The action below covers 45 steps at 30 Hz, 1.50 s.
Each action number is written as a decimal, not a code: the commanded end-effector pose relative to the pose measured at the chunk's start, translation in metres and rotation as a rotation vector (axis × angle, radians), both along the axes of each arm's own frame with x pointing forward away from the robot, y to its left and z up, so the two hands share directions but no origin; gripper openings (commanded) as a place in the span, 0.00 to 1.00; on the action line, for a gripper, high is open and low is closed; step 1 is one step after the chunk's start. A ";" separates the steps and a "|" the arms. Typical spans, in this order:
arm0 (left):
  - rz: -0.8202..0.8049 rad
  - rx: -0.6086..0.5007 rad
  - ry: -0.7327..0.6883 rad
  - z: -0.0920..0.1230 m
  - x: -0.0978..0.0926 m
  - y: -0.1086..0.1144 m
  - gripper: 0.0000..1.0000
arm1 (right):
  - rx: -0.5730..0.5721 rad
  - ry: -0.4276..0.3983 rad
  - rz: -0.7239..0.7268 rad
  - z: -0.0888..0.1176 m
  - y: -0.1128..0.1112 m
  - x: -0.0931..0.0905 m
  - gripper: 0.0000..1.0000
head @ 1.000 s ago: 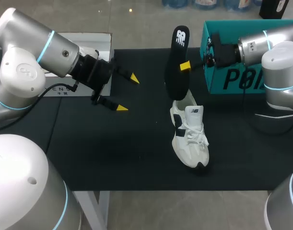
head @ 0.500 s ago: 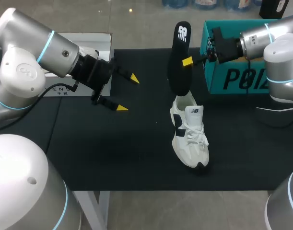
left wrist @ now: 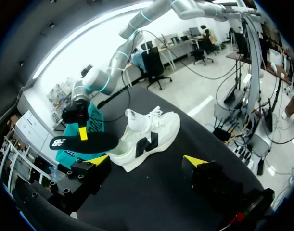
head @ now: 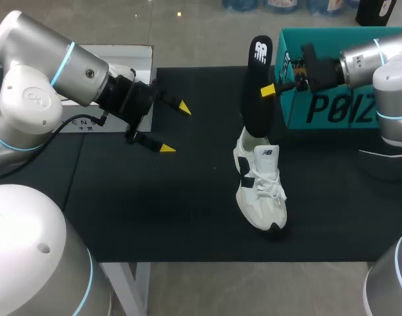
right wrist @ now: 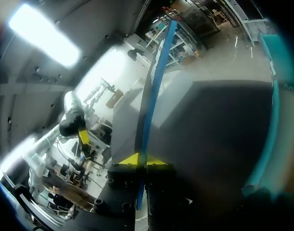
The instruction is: Take the shoe out of the shoebox, open the shoe tongue, remove and reinsert the insole, then place the shoe into the shoebox
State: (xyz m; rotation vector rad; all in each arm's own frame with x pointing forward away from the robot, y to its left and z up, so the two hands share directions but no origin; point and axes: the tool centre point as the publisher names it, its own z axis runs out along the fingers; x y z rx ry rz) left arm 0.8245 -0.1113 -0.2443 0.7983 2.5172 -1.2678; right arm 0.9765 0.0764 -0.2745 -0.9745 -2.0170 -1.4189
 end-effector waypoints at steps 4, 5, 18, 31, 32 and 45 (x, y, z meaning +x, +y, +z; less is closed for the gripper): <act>0.000 0.004 0.000 0.000 0.000 0.000 1.00 | 0.011 0.003 -0.003 -0.010 -0.001 -0.020 0.00; 0.000 0.004 0.000 0.000 0.000 0.000 1.00 | 0.009 0.001 0.001 -0.011 0.000 -0.021 0.00; 0.000 0.004 0.000 0.000 0.000 0.000 1.00 | 0.012 0.018 0.002 -0.034 -0.001 -0.031 0.00; 0.000 0.004 0.000 0.000 0.000 0.000 1.00 | 0.015 0.036 -0.023 -0.048 -0.004 -0.043 0.00; 0.000 0.004 0.000 0.000 0.000 0.000 1.00 | 0.017 0.036 -0.027 -0.049 -0.004 -0.044 0.00; 0.000 0.004 0.000 0.000 0.000 0.000 1.00 | -0.014 0.013 -0.065 -0.050 0.006 -0.072 0.00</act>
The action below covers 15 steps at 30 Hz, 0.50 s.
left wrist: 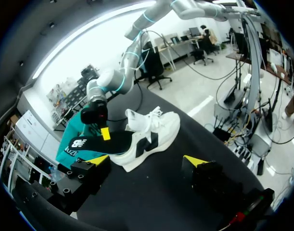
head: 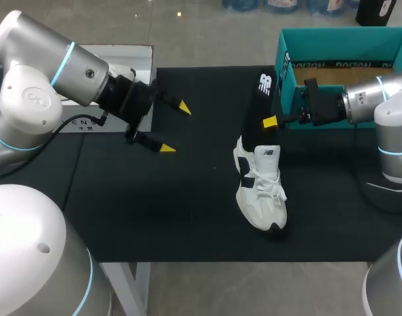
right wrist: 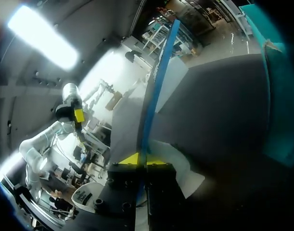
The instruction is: Take the shoe out of the shoebox, open the shoe tongue, remove and reinsert the insole, then place the shoe into the shoebox
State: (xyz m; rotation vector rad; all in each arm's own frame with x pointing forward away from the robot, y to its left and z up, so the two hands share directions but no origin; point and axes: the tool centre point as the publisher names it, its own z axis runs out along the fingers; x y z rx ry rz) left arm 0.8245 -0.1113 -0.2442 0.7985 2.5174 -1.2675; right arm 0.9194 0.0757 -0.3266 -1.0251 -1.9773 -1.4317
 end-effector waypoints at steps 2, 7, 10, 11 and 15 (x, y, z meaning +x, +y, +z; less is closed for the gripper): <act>0.000 0.003 0.000 0.000 0.000 0.000 1.00 | -0.037 -0.005 -0.015 -0.001 0.010 -0.020 0.00; 0.000 0.003 0.000 0.000 0.000 0.000 1.00 | -0.090 0.016 -0.018 -0.016 0.015 -0.032 0.00; 0.000 0.003 0.000 0.000 0.000 0.000 1.00 | -0.102 0.028 -0.026 -0.023 0.015 -0.037 0.00; 0.000 0.003 0.000 0.000 0.000 0.000 1.00 | -0.106 0.031 -0.026 -0.025 0.015 -0.038 0.00; 0.000 0.003 0.000 0.000 0.000 0.000 1.00 | -0.128 0.047 -0.032 -0.032 0.013 -0.044 0.00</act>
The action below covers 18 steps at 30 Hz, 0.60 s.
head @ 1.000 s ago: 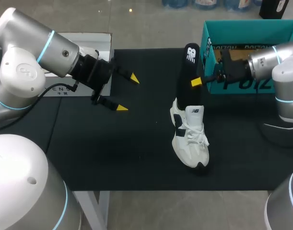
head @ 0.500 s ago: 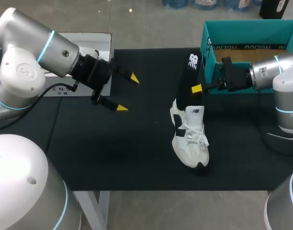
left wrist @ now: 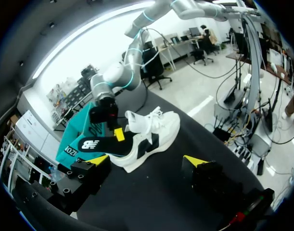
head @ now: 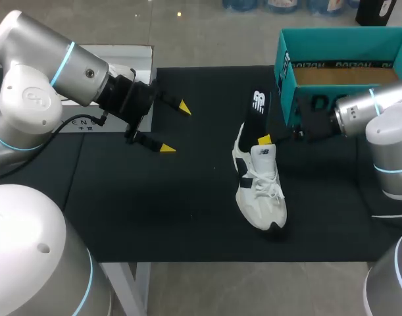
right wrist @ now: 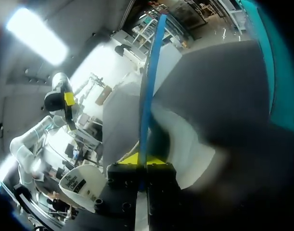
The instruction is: Take the shoe out of the shoebox, open the shoe tongue, remove and reinsert the insole, then place the shoe into the shoebox
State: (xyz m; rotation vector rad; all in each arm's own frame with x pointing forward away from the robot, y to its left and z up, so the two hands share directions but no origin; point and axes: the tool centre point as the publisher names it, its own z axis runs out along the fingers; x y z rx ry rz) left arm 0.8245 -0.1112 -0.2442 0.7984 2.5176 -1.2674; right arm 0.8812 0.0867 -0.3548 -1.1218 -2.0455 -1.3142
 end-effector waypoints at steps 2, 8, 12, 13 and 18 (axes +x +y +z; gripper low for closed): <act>0.000 0.003 0.000 0.000 0.000 0.000 1.00 | -0.030 0.016 -0.003 -0.005 0.003 -0.009 0.00; 0.000 0.003 0.000 0.000 0.000 0.000 1.00 | -0.031 0.011 0.015 0.004 0.007 -0.004 0.45; 0.000 0.003 0.000 0.000 0.000 0.000 1.00 | -0.036 -0.014 0.018 0.014 0.008 0.002 0.95; 0.000 0.003 0.000 0.000 0.000 0.000 1.00 | -0.034 -0.020 0.019 0.018 0.008 0.005 0.99; 0.000 0.003 0.000 0.000 0.000 0.000 1.00 | -0.042 -0.035 0.015 0.023 0.008 0.019 1.00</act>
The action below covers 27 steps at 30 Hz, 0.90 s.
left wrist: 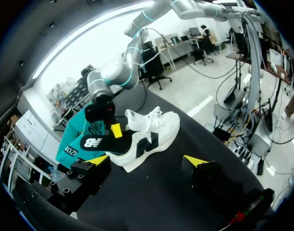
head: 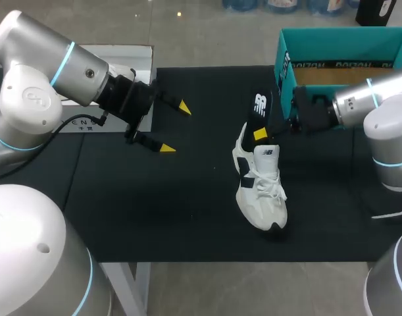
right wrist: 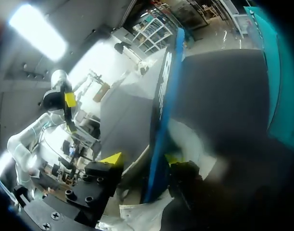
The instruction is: Take the shoe out of the shoebox, open the shoe tongue, remove and reinsert the insole, then place the shoe into the shoebox
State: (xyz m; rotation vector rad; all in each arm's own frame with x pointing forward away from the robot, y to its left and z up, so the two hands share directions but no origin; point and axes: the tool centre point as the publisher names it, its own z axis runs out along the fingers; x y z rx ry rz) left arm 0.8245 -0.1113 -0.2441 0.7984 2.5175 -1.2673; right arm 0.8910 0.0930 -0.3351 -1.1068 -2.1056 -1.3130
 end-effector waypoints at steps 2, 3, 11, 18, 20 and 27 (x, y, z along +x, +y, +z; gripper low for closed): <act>0.000 0.003 0.000 0.000 0.000 0.000 1.00 | -0.017 -0.007 0.010 0.006 0.003 0.014 0.86; 0.000 0.003 0.000 0.000 0.000 0.000 1.00 | -0.018 -0.011 0.011 0.008 0.003 0.016 0.73; 0.000 0.003 0.000 0.000 0.000 0.000 1.00 | -0.032 -0.019 0.006 0.009 -0.003 0.017 0.00; 0.000 0.003 0.000 0.000 0.000 0.000 1.00 | -0.031 0.008 0.012 0.003 -0.004 0.003 0.00; 0.000 0.003 0.000 0.000 0.000 0.000 1.00 | -0.033 0.020 0.014 0.000 -0.004 -0.003 0.00; 0.000 0.003 0.000 0.000 0.000 0.000 1.00 | -0.046 0.059 0.048 -0.012 0.000 -0.020 0.00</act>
